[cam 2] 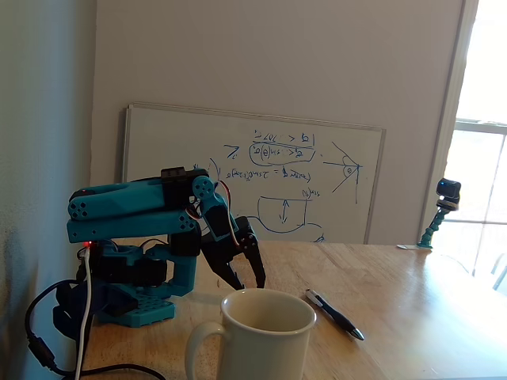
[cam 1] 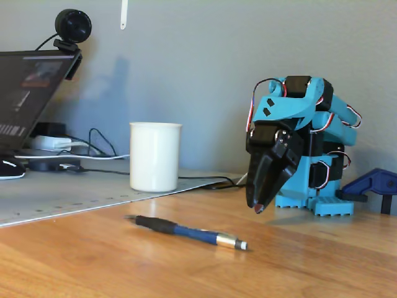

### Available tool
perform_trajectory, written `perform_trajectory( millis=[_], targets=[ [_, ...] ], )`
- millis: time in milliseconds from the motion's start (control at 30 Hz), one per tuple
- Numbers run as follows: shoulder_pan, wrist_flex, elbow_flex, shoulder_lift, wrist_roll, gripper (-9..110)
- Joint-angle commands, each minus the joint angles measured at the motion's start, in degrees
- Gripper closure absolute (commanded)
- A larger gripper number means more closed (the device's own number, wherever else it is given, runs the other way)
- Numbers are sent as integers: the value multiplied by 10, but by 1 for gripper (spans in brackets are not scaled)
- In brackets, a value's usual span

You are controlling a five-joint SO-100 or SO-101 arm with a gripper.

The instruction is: Grasp a pen and put it in a mug.

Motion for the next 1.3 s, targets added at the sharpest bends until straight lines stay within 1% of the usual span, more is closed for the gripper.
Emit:
perform_trajectory(
  millis=[0,1033,1133,1267],
  targets=[
    [-1,2,-8,14,5,96],
    [-4,5,-8,15,0,95],
    [-30,-3,-10,15,-4,95],
    [-104,-2,-36,13,-4,95]
  ],
)
